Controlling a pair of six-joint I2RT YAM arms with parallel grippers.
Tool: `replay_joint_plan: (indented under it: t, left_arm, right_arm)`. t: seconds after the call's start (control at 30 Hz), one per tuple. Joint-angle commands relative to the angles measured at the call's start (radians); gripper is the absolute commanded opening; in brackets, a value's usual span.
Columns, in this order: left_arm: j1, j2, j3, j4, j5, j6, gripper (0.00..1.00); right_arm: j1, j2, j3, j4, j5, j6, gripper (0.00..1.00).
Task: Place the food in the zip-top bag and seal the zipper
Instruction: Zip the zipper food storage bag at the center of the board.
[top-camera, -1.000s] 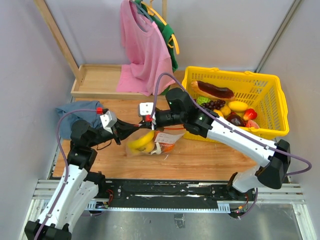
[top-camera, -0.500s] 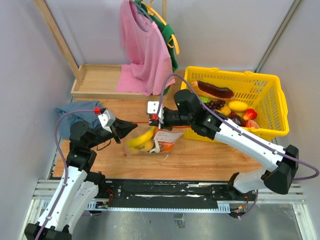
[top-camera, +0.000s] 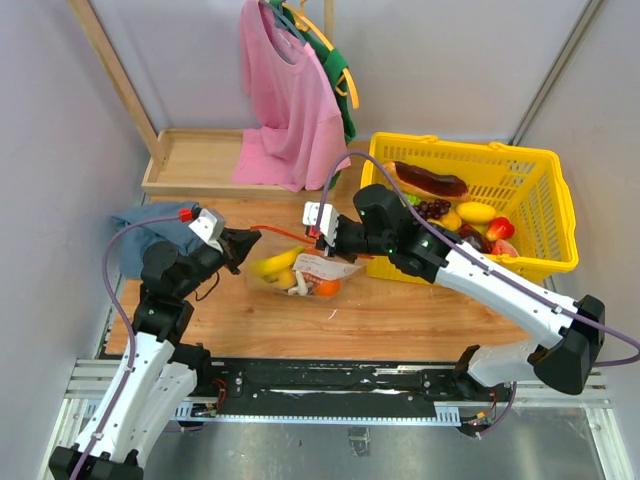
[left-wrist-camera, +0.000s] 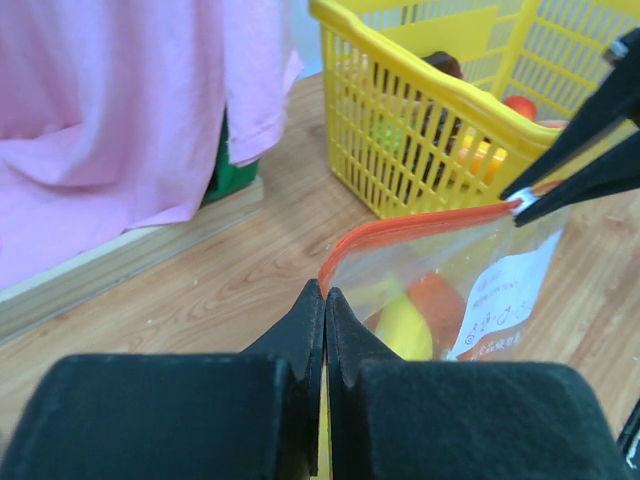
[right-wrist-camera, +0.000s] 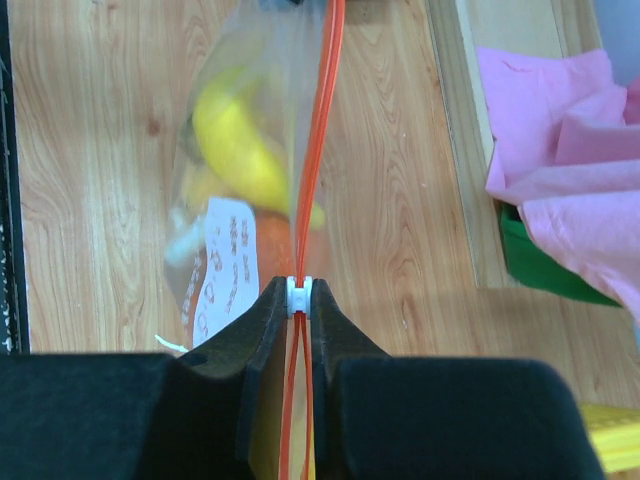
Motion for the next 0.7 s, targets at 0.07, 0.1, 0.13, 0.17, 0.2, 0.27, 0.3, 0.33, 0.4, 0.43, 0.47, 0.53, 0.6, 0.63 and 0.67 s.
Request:
replay_joint_plan:
  t: [0.07, 0.1, 0.13, 0.17, 0.2, 0.27, 0.3, 0.33, 0.4, 0.43, 0.47, 0.53, 0.6, 0.63, 0.67]
  left_arm:
    - [0.003, 0.009, 0.015, 0.005, -0.23, 0.021, 0.0]
    - [0.002, 0.013, 0.016, 0.001, -0.253, 0.021, 0.0]
    - [0.003, 0.018, 0.018, -0.003, -0.278, 0.019, 0.0]
    - [0.004, 0.023, 0.019, -0.005, -0.302, 0.017, 0.0]
    - [0.004, 0.03, 0.02, -0.01, -0.323, 0.017, 0.0]
    - [0.004, 0.043, 0.025, -0.021, -0.373, 0.014, 0.0]
    - [0.004, 0.05, 0.028, -0.028, -0.403, 0.011, 0.0]
    - [0.004, 0.056, 0.031, -0.034, -0.431, 0.01, 0.0]
    - [0.004, 0.067, 0.034, -0.042, -0.498, 0.004, 0.0]
    - [0.004, 0.072, 0.035, -0.047, -0.517, 0.001, 0.0]
    - [0.004, 0.077, 0.037, -0.051, -0.538, 0.0, 0.0]
    - [0.004, 0.088, 0.041, -0.061, -0.578, -0.004, 0.0]
    - [0.004, 0.095, 0.045, -0.067, -0.616, -0.005, 0.0]
    - [0.005, 0.098, 0.046, -0.07, -0.63, -0.007, 0.0]
    - [0.005, 0.101, 0.048, -0.073, -0.647, -0.008, 0.0]
  right_arm:
    - [-0.025, -0.064, -0.031, -0.056, 0.083, 0.018, 0.01]
    - [-0.025, -0.069, -0.035, -0.058, 0.09, 0.017, 0.01]
    - [-0.026, -0.072, -0.04, -0.058, 0.097, 0.017, 0.01]
    - [-0.028, -0.075, -0.044, -0.059, 0.101, 0.018, 0.01]
    - [-0.029, -0.076, -0.047, -0.059, 0.107, 0.018, 0.01]
    - [-0.032, -0.076, -0.046, -0.064, 0.117, 0.017, 0.01]
    - [-0.033, -0.077, -0.044, -0.065, 0.121, 0.019, 0.01]
    - [-0.032, -0.078, -0.043, -0.065, 0.124, 0.02, 0.01]
    - [-0.033, -0.078, -0.044, -0.066, 0.132, 0.021, 0.01]
    - [-0.034, -0.079, -0.044, -0.066, 0.137, 0.022, 0.01]
    - [-0.034, -0.079, -0.043, -0.067, 0.143, 0.02, 0.01]
    - [-0.035, -0.079, -0.043, -0.067, 0.152, 0.022, 0.01]
    - [-0.035, -0.077, -0.042, -0.065, 0.156, 0.024, 0.01]
    - [-0.036, -0.076, -0.041, -0.064, 0.161, 0.024, 0.01]
    - [-0.037, -0.073, -0.039, -0.063, 0.17, 0.023, 0.01]
